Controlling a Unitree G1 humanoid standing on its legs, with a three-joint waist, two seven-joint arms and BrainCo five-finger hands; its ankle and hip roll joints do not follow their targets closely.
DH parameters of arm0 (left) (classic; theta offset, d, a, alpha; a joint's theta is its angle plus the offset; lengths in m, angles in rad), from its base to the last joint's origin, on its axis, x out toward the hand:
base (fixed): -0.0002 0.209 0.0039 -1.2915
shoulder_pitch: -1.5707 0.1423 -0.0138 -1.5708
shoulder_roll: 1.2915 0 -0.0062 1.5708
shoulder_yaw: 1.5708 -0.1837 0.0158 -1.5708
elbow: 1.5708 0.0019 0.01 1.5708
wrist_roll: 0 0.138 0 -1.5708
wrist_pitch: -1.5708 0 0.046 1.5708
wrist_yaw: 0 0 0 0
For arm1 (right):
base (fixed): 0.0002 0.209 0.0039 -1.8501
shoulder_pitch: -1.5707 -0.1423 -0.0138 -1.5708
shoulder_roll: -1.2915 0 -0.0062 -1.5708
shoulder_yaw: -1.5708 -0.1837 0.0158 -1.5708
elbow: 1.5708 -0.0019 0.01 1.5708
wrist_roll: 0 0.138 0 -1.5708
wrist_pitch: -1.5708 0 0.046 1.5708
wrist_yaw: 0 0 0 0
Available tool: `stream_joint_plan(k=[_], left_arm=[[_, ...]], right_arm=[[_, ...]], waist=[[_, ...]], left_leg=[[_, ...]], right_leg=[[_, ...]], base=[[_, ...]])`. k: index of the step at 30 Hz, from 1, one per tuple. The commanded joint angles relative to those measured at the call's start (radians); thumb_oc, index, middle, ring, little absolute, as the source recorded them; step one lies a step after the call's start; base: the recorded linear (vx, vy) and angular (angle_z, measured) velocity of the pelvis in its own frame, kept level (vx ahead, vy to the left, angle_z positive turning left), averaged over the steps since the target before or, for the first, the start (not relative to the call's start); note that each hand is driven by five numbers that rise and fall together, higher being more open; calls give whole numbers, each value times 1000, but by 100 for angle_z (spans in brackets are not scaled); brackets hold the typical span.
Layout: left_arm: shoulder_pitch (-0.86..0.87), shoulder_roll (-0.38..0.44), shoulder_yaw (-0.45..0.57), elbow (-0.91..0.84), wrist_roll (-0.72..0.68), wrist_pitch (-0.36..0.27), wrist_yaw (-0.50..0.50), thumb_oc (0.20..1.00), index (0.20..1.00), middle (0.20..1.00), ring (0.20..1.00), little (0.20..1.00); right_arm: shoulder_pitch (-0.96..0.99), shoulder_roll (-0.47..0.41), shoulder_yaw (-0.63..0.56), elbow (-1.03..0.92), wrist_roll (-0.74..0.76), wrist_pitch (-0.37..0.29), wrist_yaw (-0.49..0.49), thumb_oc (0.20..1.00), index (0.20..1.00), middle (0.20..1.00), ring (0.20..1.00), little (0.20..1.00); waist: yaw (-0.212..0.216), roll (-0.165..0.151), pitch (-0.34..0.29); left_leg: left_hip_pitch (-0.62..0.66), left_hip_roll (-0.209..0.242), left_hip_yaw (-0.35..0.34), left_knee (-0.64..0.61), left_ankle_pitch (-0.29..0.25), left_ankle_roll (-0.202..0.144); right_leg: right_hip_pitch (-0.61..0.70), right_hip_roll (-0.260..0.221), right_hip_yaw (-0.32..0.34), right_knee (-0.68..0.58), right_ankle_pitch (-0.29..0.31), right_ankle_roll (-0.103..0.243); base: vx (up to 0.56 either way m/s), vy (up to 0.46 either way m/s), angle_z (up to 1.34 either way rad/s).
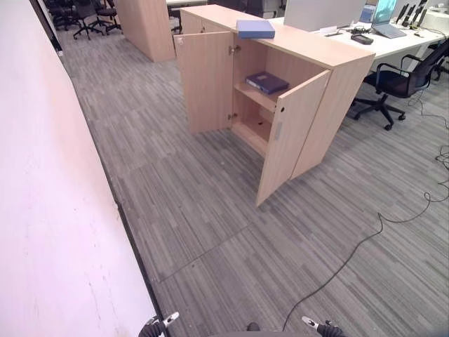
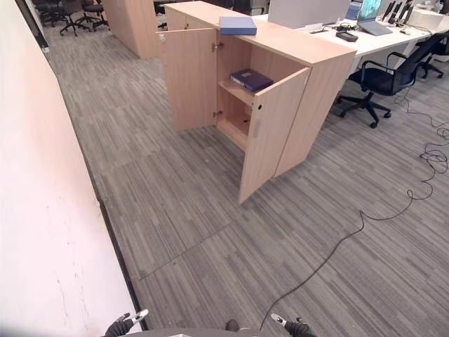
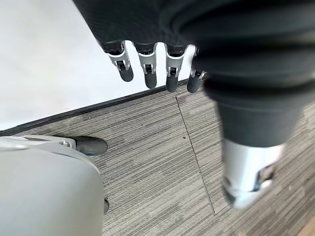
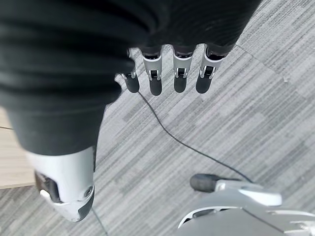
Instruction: Put the empty folder in the office cabinet
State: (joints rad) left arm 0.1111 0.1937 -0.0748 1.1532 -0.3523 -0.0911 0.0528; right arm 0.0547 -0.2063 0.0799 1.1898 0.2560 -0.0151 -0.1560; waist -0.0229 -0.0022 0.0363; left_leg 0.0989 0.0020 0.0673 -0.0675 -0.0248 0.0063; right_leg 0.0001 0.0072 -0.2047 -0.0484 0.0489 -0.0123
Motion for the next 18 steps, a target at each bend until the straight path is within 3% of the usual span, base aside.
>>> stream_joint_plan(k=[1, 18], left_arm=[[-36, -6, 43, 43, -61, -18, -17, 1000, 1000, 1000, 1000, 1000], [-38, 11, 18, 3, 14, -52, 37, 1000, 1000, 1000, 1000, 1000]], right_arm=[[-66, 1, 8, 61, 17, -17, -3, 1000, 1000, 1000, 1000, 1000], [-67, 3, 19, 63, 7, -25, -20, 1000, 1000, 1000, 1000, 1000]], waist=[[-21, -12, 22], [-13, -15, 23]], left_leg=[[0, 0, 48, -20, -56, -38], [7, 7, 37, -20, -54, -44]], right_leg=[[53, -85, -4, -39, -78, 131], [68, -80, -10, -39, -91, 129]], base=[[0, 0, 0], [-1, -2, 0]])
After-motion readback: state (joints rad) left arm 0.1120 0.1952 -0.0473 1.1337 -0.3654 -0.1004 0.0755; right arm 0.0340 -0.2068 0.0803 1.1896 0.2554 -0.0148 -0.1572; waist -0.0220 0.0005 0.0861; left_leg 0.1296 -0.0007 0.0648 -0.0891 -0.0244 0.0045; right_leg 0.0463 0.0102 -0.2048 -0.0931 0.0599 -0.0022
